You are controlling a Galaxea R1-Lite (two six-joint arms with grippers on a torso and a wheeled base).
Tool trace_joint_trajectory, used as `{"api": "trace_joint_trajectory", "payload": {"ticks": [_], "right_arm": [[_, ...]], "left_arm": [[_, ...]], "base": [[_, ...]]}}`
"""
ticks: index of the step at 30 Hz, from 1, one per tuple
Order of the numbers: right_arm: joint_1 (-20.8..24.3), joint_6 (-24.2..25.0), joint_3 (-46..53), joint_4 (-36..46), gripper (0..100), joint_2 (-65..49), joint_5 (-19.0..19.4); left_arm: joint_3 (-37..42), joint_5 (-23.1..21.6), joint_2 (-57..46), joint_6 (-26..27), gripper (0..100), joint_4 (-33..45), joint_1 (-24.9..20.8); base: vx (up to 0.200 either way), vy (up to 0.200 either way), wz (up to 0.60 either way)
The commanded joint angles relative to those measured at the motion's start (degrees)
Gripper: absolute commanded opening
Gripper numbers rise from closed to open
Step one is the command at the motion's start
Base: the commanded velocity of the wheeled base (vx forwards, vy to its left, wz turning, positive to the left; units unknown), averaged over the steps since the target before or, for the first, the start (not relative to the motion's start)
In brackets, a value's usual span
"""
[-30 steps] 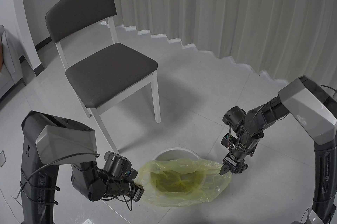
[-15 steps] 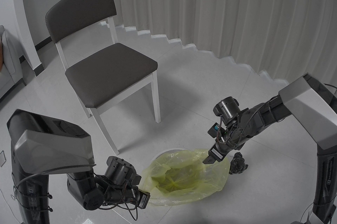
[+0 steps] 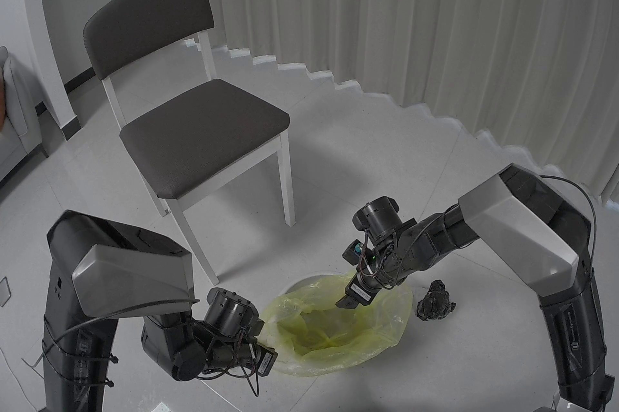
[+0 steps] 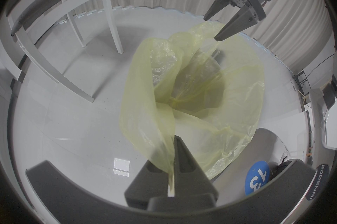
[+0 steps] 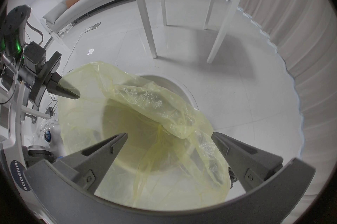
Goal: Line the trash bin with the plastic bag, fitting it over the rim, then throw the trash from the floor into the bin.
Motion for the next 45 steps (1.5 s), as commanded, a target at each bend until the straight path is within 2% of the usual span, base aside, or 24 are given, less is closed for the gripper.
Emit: {"api": "trace_joint_trajectory", "payload": {"ticks": [1,12,15,17,20,25,26,30,39,40,45], "right_arm": [[0.23,-0.89,-2.61,0.09,100,3.75,0.00],[-0.83,-1.15,-6.39,0.00,100,6.03,-0.09],[-1.27,-0.98,-5.60,0.00,100,5.06,-0.27],[-1.35,-0.54,-3.14,-0.09,100,1.64,-0.62],[-1.53,-0.54,-0.15,-0.18,100,-1.35,-0.71],[-1.71,-0.36,4.24,-1.23,100,-4.78,-0.97],[-2.06,-0.36,6.79,-2.46,100,-5.92,-0.97],[-2.76,-0.36,12.42,-5.54,100,-8.21,-1.06],[-5.31,-0.54,19.53,-10.20,100,-10.14,-1.06],[-5.40,-0.54,19.89,-10.29,100,-10.23,-1.06],[-5.66,-0.45,20.24,-10.29,100,-10.32,-1.15]], "left_arm": [[0.15,-0.15,0.72,-0.01,100,-0.14,0.30],[2.26,0.20,0.20,-0.27,100,-0.40,1.61],[3.58,0.20,-0.07,-0.53,100,-2.07,1.97],[4.37,0.11,-1.03,-0.62,100,-6.20,4.08],[2.96,-0.15,-1.74,-0.62,100,-7.61,5.66],[-4.95,-0.59,-1.39,-0.36,100,-3.21,6.45],[-9.34,-0.59,-0.33,-0.18,100,1.27,6.54],[-17.08,-0.59,2.04,0.08,100,7.60,6.36],[-24.11,-2.52,5.03,0.17,100,10.85,6.01],[-24.64,-2.52,5.12,0.08,0,11.47,6.10],[-25.87,-2.52,5.12,0.08,0,15.25,6.36]], "base": [[0.000,0.000,0.00],[0.000,0.000,0.00],[0.000,0.000,0.00],[0.000,0.000,0.00],[0.000,0.000,0.00],[0.000,0.000,0.00],[0.000,0.000,0.00],[0.000,0.000,0.00],[0.000,0.000,0.00],[0.000,0.000,0.00],[0.000,0.000,0.00]]}}
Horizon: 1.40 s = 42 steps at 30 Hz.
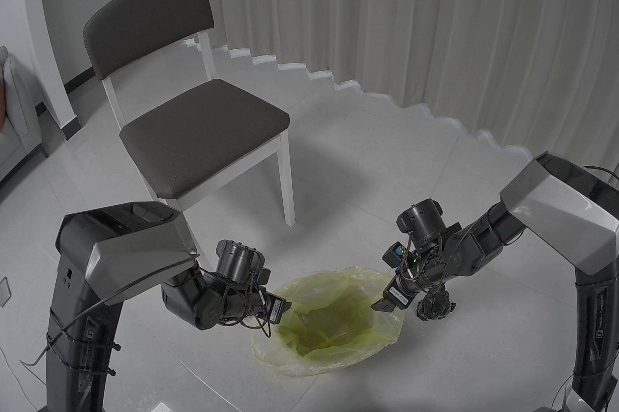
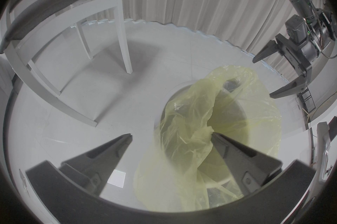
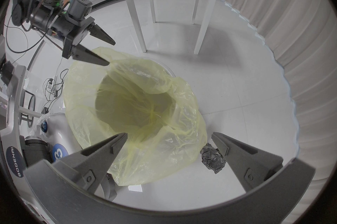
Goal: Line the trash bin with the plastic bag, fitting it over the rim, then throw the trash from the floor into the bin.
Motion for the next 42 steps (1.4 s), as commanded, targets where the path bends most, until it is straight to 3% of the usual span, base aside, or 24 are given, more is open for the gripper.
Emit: {"api": "trace_joint_trajectory", "payload": {"ticks": [1,18,28,29,42], "right_arm": [[-0.37,-0.03,0.65,0.03,100,-0.88,-0.09],[-0.81,0.06,0.03,-0.32,100,-0.09,-0.62],[-0.46,0.15,0.12,-0.32,100,0.00,-0.53],[-0.02,0.15,0.82,-0.32,100,-1.50,-0.18],[7.63,-0.47,8.73,-6.30,100,-5.63,0.88]], "left_arm": [[-1.70,-0.06,0.89,-0.07,0,1.42,0.35],[-9.70,0.56,3.97,-1.56,0,2.21,3.69],[-15.24,-0.06,4.93,-1.83,0,9.25,3.96],[-15.85,0.03,5.02,-1.91,100,9.77,4.22],[-14.01,2.05,4.49,-4.29,100,8.81,5.10]], "base": [[0.000,0.000,0.00],[0.000,0.000,0.00],[0.000,0.000,0.00],[0.000,0.000,0.00],[0.000,0.000,0.00]]}}
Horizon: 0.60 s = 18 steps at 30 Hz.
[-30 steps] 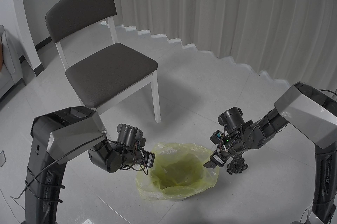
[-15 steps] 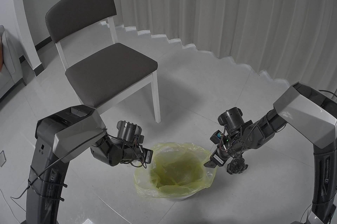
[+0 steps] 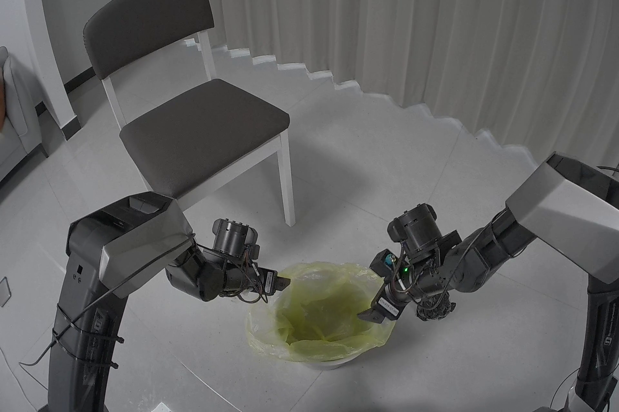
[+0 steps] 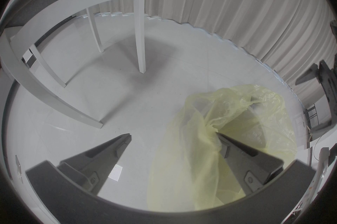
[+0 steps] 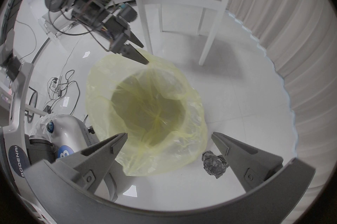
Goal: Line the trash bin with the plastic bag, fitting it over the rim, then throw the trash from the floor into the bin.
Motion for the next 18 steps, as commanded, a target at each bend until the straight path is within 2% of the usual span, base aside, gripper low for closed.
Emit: {"api": "trace_joint_trajectory", "payload": {"ticks": [1,8,18], "right_arm": [[3.38,-0.58,3.24,-1.42,100,-0.54,1.18],[4.88,-3.92,3.15,-1.68,100,3.41,2.85],[5.67,-7.26,1.48,-2.65,100,8.16,3.99]], "left_arm": [[2.35,0.67,-1.36,-0.44,100,-1.00,0.62],[7.36,0.50,-2.94,-0.35,100,-6.01,2.11],[7.45,0.06,-3.91,-0.79,100,-6.45,2.29]], "base": [[0.000,0.000,0.00],[0.000,0.000,0.00],[0.000,0.000,0.00]]}}
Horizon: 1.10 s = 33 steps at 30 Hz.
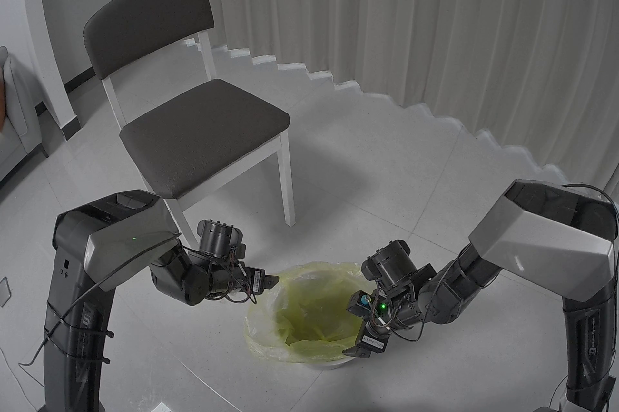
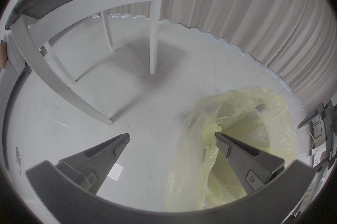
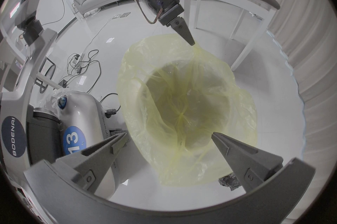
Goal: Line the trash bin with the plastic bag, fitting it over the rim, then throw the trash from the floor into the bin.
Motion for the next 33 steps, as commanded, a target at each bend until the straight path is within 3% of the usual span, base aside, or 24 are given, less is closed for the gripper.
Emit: {"api": "trace_joint_trajectory", "payload": {"ticks": [1,7,12,23,26,27,29,33], "right_arm": [[0.26,-0.31,-0.53,-0.01,100,2.65,0.11],[0.17,-0.49,-0.53,0.34,100,3.00,0.11],[-0.45,-1.46,-2.46,1.30,100,3.18,0.19],[-1.50,-2.16,-9.06,13.43,100,3.71,1.25],[-0.53,-2.51,-6.42,10.97,100,3.62,-0.95],[0.34,-2.07,-4.31,6.23,100,3.97,-4.55],[0.70,-1.72,-2.73,0.07,100,5.29,-7.37],[1.14,-1.81,-1.41,-3.53,100,5.55,-7.98]], "left_arm": [[0.61,-0.24,-1.50,-0.25,100,-0.05,0.23],[3.25,-1.99,-5.90,-3.51,100,-2.60,0.76],[7.12,-9.38,-11.35,-9.92,100,-3.39,0.06],[8.35,-9.73,-11.35,-10.63,100,-6.55,-1.09],[9.05,-9.64,-10.91,-10.54,100,-7.96,-1.61],[9.84,-9.55,-10.73,-10.45,100,-9.36,-1.96],[10.54,-9.38,-10.38,-10.27,100,-11.21,-1.96],[11.51,-9.29,-9.85,-10.45,100,-13.32,-2.32]], "base": [[0.000,0.000,0.00],[0.000,0.000,0.00],[0.000,0.000,0.00],[0.000,0.000,0.00],[0.000,0.000,0.00],[0.000,0.000,0.00],[0.000,0.000,0.00],[0.000,0.000,0.00]]}}
